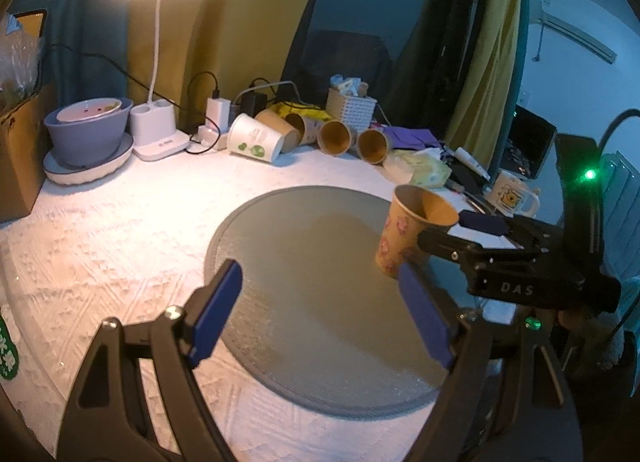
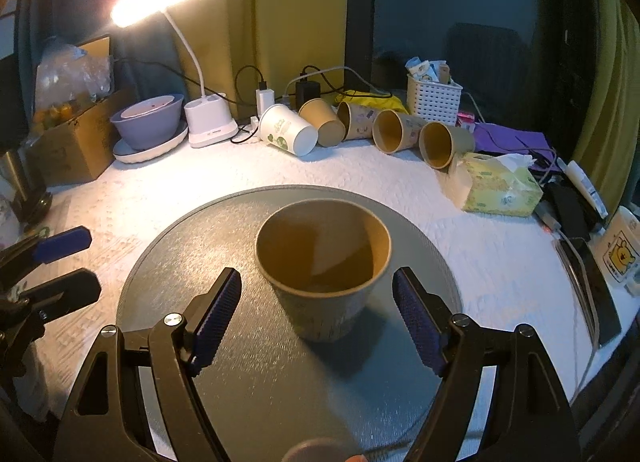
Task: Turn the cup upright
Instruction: 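Lower the upright cup onto the grey mat with the right gripper, then open the right gripper and pull it back from the cup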
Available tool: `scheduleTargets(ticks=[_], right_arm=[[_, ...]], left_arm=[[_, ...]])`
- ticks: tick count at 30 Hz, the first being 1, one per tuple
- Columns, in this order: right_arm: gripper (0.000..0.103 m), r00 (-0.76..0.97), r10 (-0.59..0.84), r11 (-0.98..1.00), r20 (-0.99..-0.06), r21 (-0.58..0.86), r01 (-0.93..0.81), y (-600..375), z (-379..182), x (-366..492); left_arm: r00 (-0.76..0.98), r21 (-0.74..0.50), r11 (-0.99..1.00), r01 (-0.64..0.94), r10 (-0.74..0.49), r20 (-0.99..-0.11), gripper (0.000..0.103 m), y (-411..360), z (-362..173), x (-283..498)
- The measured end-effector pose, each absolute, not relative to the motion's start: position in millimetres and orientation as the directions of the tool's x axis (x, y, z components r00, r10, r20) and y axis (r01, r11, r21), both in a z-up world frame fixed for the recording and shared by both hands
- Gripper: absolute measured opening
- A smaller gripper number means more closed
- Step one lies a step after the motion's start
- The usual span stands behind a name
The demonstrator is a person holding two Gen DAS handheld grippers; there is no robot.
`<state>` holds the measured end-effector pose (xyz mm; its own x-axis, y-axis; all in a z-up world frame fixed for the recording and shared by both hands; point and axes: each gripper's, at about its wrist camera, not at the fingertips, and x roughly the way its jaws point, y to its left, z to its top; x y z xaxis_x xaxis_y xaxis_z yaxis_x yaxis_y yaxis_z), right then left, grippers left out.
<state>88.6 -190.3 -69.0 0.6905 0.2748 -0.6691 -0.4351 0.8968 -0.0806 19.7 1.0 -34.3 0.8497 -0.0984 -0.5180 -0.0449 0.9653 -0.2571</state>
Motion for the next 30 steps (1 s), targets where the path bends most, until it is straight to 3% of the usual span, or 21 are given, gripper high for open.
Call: scheduleTargets(ticks=[12, 30], right_arm=[[0.081, 0.707, 0.258, 0.907, -0.659, -0.087, -0.412, -204, -53, 60], [0.081, 0.785, 0.268, 0.915, -0.558, -0.107, -0.389, -223, -5, 18]], left_arm=[[0.874, -0.243, 0.97, -0.007, -0.113, -0.473, 0.082, -13, -17, 3], [0.901, -0.199, 0.979, 0.038, -0.12, -0.418, 0.082, -45, 11, -15]])
